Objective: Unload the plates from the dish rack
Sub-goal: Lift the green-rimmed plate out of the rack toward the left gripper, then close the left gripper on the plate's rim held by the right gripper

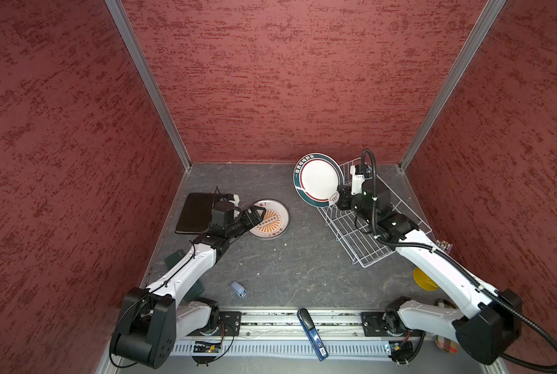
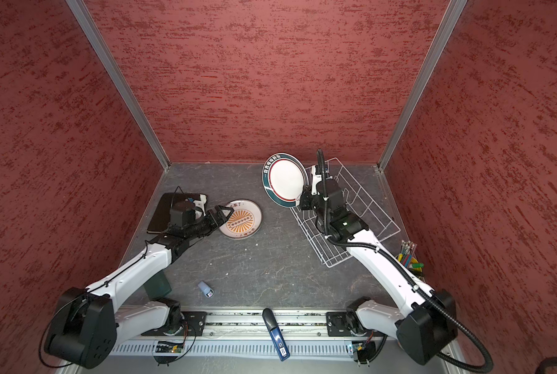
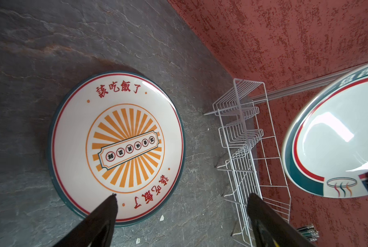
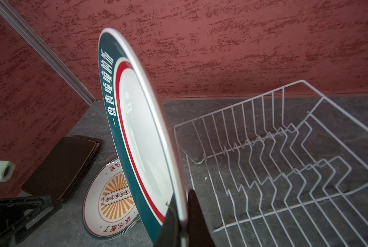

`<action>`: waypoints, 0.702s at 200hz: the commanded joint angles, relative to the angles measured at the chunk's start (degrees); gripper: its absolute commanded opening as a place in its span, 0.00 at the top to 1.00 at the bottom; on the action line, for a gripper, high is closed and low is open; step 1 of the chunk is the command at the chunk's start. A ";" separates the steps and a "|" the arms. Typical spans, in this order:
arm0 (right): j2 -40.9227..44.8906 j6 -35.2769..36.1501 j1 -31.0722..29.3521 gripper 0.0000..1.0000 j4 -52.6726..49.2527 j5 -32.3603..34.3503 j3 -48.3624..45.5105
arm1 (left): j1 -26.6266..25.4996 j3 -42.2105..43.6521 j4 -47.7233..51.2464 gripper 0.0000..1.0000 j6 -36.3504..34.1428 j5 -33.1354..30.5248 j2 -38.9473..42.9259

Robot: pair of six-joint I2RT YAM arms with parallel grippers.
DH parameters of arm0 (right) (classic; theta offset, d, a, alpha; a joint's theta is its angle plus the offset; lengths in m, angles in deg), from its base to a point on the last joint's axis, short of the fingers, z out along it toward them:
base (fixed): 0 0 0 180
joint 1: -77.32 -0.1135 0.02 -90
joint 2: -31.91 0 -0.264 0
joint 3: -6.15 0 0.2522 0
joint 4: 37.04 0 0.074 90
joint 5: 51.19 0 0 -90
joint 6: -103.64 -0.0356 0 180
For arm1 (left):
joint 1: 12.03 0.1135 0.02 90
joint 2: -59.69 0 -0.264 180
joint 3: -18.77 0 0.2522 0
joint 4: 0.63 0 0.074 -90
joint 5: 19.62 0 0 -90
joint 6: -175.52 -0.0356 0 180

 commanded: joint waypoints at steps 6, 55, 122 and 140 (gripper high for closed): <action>-0.13 -5.16 -0.29 1.00 6.92 -5.73 -0.02 | 0.24 2.18 -7.34 0.06 2.05 3.32 -0.47; -0.52 -9.68 -0.28 1.00 9.86 -9.27 -3.47 | 0.20 2.79 -10.53 0.06 2.55 5.34 -1.11; -2.74 -12.27 -0.29 1.00 8.53 -16.66 -3.74 | 0.07 2.88 -13.76 0.09 2.79 7.64 -1.37; -2.64 -13.54 -0.28 1.00 8.84 -17.94 -4.45 | -0.11 3.06 -15.08 0.10 2.90 8.16 -1.72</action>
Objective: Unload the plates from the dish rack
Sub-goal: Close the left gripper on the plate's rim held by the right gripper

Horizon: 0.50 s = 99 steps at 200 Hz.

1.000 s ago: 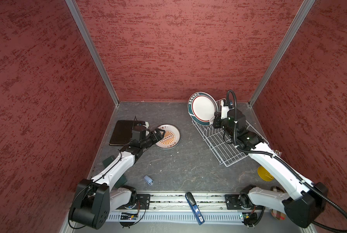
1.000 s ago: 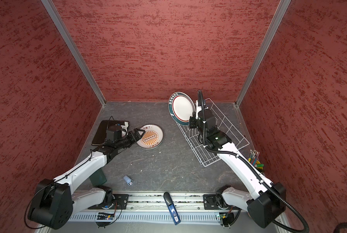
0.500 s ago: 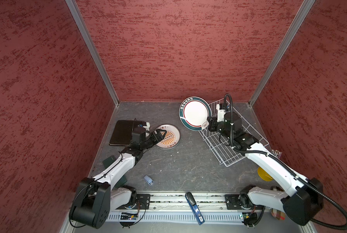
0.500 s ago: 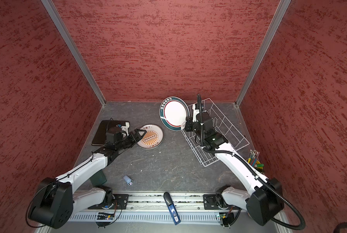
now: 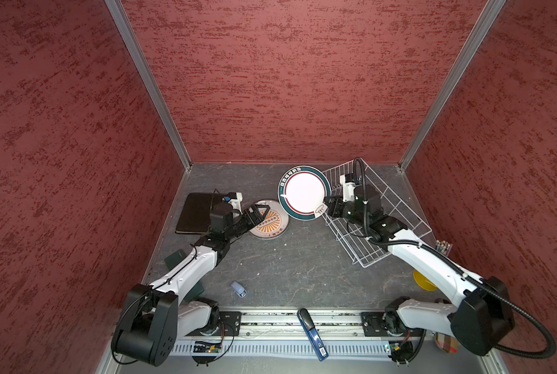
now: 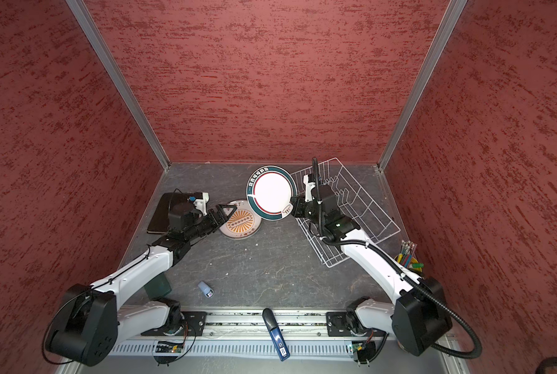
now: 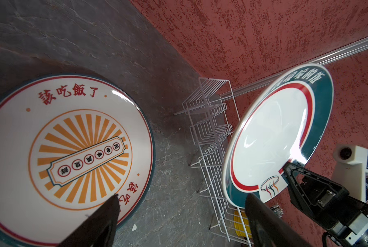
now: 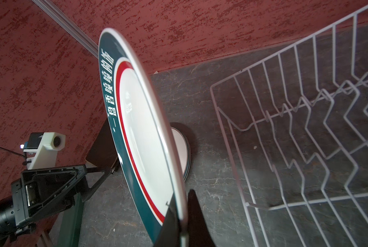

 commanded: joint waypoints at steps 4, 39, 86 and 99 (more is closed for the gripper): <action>0.66 -2.88 -0.29 1.00 4.48 -4.32 0.38 | -0.26 0.49 -3.63 0.10 0.12 1.78 -1.00; 0.35 -4.94 -0.29 1.00 7.34 -9.33 -1.08 | -0.55 0.47 -6.17 0.15 0.39 3.47 -2.16; -1.49 -6.77 -0.29 1.00 8.14 -13.89 -1.17 | -1.23 0.92 -9.83 0.24 0.56 4.89 -2.35; -1.66 -7.46 -0.29 1.00 8.85 -14.69 -1.57 | -1.40 0.92 -10.18 0.25 0.48 5.15 -2.26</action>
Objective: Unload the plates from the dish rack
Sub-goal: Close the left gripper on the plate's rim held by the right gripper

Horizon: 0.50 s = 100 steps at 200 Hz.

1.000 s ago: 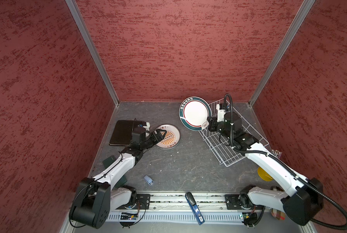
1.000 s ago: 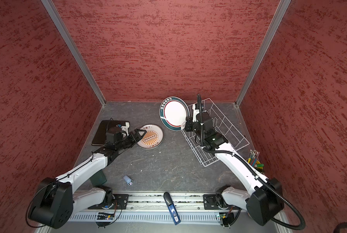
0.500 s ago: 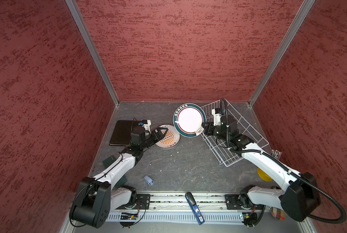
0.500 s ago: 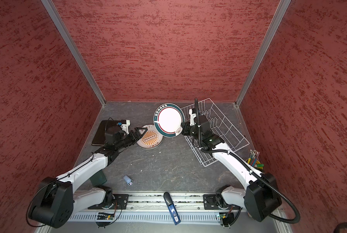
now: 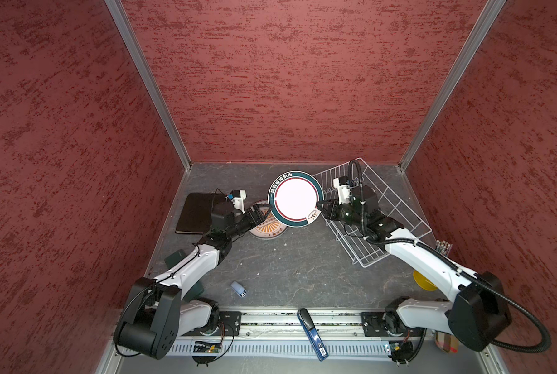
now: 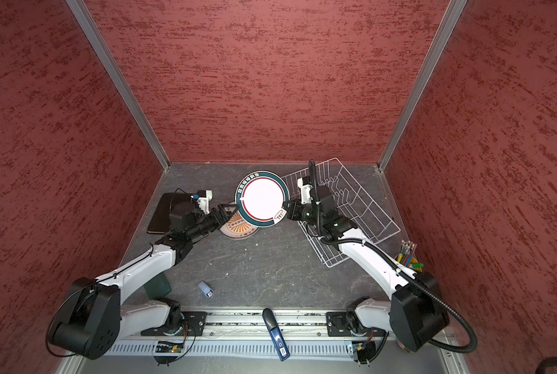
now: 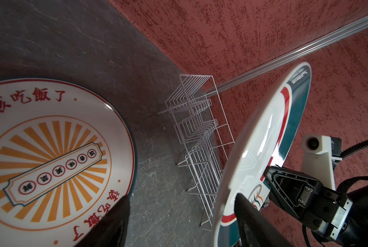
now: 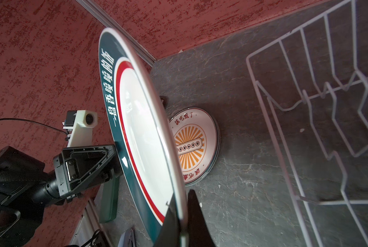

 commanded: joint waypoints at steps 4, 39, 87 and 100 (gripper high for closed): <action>0.12 -2.82 -0.29 1.00 6.28 -3.98 -0.62 | -0.53 0.63 -3.44 0.26 -0.33 1.48 0.06; 0.21 -3.60 -0.29 1.00 8.20 -6.90 -1.55 | -0.62 0.63 -3.87 0.34 -0.03 1.86 -0.20; -1.23 -4.29 -0.29 1.00 8.67 -10.75 -1.19 | -0.62 1.16 -5.91 0.54 0.93 2.04 -0.38; -1.64 -4.68 -0.29 1.00 9.19 -11.47 -1.29 | -0.62 1.21 -6.01 0.59 1.15 2.28 -0.47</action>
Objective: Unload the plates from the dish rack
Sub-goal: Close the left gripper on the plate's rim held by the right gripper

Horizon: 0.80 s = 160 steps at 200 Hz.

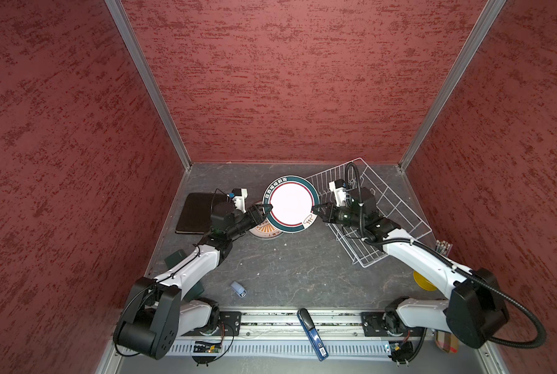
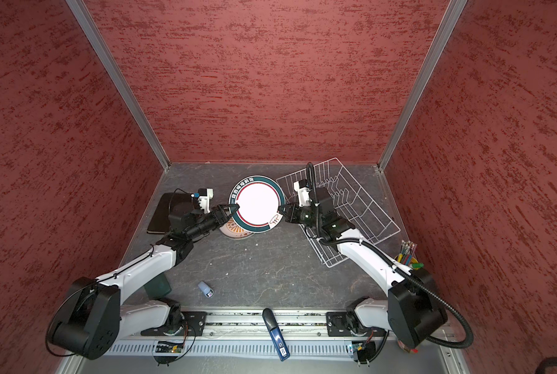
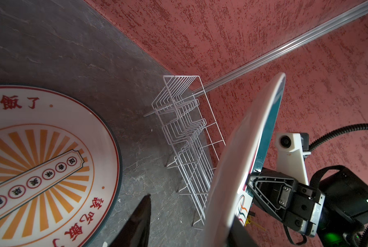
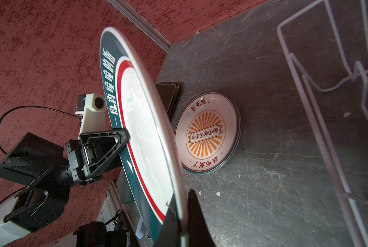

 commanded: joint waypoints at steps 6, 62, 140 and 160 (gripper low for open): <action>-0.57 -1.70 -0.31 1.00 6.22 -4.60 0.57 | -0.11 0.75 -2.14 0.61 0.25 0.88 -0.53; -1.34 -2.33 -0.31 1.00 7.30 -6.66 0.36 | -0.11 0.81 -2.08 0.76 0.98 1.65 -0.84; -3.44 -2.76 -0.31 1.00 8.21 -10.17 1.19 | -0.03 1.00 -4.78 1.00 1.42 1.92 -0.80; -3.70 -2.31 -0.31 0.80 7.72 -10.90 1.71 | 0.02 1.01 -4.69 1.00 1.43 1.94 -0.80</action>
